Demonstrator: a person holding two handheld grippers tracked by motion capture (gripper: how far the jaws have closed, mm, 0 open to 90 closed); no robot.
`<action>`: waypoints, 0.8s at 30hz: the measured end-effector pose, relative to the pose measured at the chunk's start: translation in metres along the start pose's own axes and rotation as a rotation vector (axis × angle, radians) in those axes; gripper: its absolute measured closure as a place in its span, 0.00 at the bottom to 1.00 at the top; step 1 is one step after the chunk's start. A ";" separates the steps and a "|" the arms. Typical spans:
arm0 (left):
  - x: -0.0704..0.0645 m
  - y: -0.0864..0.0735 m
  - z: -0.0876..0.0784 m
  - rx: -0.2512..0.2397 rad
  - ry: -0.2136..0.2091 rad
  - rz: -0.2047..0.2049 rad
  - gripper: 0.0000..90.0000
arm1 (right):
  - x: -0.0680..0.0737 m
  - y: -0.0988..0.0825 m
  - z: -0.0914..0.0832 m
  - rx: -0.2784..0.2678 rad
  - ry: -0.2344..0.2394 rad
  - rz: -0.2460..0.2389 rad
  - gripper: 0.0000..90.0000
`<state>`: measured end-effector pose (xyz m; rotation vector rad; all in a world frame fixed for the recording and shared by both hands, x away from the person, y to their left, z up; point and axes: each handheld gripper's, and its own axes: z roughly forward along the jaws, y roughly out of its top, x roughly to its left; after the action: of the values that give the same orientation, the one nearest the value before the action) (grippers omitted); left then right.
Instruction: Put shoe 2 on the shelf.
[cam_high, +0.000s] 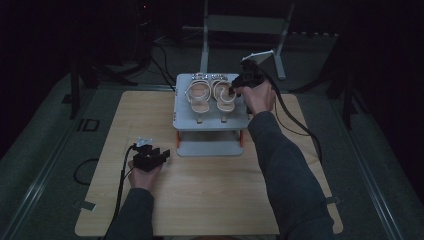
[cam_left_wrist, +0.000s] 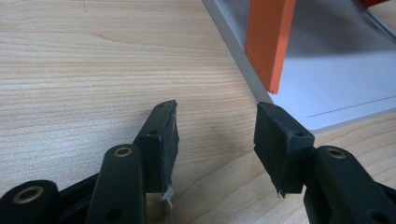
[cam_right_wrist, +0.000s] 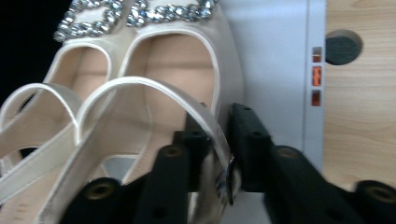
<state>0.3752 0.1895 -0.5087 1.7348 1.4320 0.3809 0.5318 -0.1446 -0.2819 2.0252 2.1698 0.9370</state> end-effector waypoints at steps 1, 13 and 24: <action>0.000 0.000 0.000 0.000 0.001 0.001 0.55 | 0.000 0.001 0.000 0.001 0.010 0.001 0.78; 0.000 0.000 0.000 -0.003 -0.003 -0.006 0.55 | 0.008 0.005 -0.019 -0.075 0.012 -0.066 0.66; 0.000 0.000 0.000 -0.003 -0.003 -0.005 0.55 | 0.014 0.000 -0.048 -0.193 -0.035 -0.144 0.59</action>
<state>0.3754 0.1899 -0.5089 1.7287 1.4326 0.3768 0.5099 -0.1514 -0.2370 1.7615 2.0830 1.0383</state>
